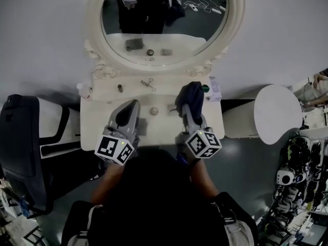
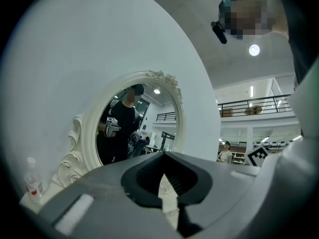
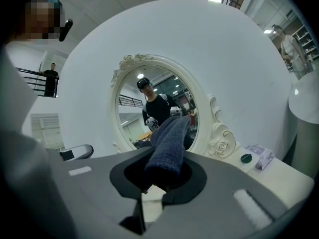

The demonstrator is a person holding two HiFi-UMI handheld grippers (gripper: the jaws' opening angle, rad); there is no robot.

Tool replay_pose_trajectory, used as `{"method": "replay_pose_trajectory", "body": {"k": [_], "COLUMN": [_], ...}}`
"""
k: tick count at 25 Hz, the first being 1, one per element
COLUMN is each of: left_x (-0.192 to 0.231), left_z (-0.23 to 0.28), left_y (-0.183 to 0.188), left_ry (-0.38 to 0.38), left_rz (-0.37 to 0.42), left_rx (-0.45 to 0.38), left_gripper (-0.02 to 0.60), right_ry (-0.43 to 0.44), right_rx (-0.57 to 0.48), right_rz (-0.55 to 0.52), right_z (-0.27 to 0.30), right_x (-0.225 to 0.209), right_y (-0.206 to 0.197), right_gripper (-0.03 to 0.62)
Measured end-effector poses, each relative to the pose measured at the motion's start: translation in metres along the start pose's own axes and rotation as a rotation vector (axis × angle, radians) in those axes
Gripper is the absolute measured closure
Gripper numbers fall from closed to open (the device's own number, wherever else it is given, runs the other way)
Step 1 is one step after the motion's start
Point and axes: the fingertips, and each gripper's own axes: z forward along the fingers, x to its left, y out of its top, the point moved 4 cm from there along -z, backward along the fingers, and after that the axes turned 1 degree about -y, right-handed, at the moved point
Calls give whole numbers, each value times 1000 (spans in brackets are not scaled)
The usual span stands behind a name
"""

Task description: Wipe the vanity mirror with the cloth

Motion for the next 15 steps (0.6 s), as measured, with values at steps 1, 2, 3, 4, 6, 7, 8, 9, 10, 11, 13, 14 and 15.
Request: {"method": "replay_pose_trajectory", "body": {"k": [1, 2, 3, 4, 6, 7, 8, 9, 10, 11, 13, 14, 15], "left_x": [2, 5, 6, 8, 9, 9, 11, 13, 14, 16, 18, 19, 21], "left_z": [7, 15, 22, 30, 42, 48, 53, 58, 63, 68, 79, 84, 89], "left_y": [0, 1, 1, 1, 1, 1, 1, 0, 0, 0, 1, 2, 2], "left_ry": [5, 10, 15, 19, 22, 25, 29, 33, 36, 36, 32, 34, 39], "left_rz": [2, 3, 4, 4, 6, 7, 6, 5, 3, 4, 15, 18, 17], "left_rx": [0, -1, -2, -2, -2, -1, -2, -2, -1, 0, 4, 6, 8], "left_gripper": [583, 583, 583, 583, 583, 583, 583, 583, 583, 583, 583, 582, 582], "right_ry": [2, 4, 5, 5, 1, -1, -2, -3, -4, -4, -3, -4, -7], "right_rx": [2, 3, 5, 7, 10, 9, 7, 6, 6, 7, 10, 13, 16], "right_rz": [1, 3, 4, 5, 4, 4, 4, 3, 2, 0, -3, -2, -1], "right_z": [8, 16, 23, 30, 43, 49, 56, 62, 68, 74, 85, 92, 98], "right_x": [-5, -10, -15, -21, -31, -36, -40, -44, -47, -50, -57, -61, -65], "right_y": [3, 6, 9, 13, 19, 21, 24, 26, 29, 32, 36, 38, 40], "right_gripper": [548, 548, 548, 548, 548, 548, 548, 548, 548, 548, 548, 548, 548]}}
